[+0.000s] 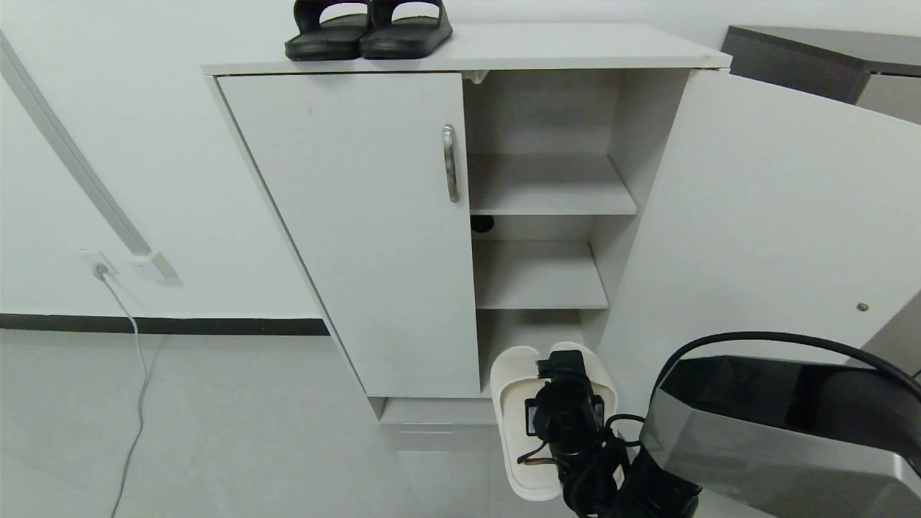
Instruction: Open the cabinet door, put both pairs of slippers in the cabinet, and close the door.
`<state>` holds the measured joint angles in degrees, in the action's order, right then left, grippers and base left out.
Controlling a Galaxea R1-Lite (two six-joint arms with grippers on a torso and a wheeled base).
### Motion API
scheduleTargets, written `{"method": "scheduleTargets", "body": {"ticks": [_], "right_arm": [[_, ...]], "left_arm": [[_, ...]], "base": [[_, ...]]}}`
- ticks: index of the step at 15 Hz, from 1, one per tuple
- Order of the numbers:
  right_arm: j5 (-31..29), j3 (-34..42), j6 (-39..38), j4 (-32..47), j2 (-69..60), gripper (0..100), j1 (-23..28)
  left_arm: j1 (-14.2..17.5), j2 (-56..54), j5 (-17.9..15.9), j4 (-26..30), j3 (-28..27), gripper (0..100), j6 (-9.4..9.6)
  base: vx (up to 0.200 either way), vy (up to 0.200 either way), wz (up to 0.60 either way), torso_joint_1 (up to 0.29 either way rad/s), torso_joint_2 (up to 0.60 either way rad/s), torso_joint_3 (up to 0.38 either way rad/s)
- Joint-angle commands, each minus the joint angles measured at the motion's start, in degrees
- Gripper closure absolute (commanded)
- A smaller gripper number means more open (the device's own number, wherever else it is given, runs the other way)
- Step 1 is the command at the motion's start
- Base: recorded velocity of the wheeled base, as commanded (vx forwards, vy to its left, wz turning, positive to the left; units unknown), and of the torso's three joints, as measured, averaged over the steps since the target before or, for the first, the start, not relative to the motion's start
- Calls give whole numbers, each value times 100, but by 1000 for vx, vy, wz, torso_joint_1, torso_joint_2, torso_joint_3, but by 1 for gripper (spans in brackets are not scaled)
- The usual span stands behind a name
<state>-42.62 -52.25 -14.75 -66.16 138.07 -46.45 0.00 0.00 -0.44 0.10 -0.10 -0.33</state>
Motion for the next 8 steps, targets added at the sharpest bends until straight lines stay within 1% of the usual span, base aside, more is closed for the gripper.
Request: {"method": "scheduleTargets", "body": {"ticks": [1,3,4,5,8], "right_arm": [[-10,-13,227,-459,343,100,101],[-10,4,605,-1206,572,100,136],[-1,4,1000,-1892,792,100,180],[26,-13,1273,-2384,906,100,224],[17,-22,1361,-2384,871,100,241]], "left_arm": [[0,0,0,-1,1,100,-2],[0,0,0,-1,1,100,-2],[0,9,0,-1,1,100,-2],[0,0,0,-1,1,100,-2],[0,9,0,-1,1,100,-2]], "base": [[0,0,0,0,0,0],[0,0,0,0,0,0],[0,0,0,0,0,0],[0,0,0,0,0,0],[0,0,0,0,0,0]]}}
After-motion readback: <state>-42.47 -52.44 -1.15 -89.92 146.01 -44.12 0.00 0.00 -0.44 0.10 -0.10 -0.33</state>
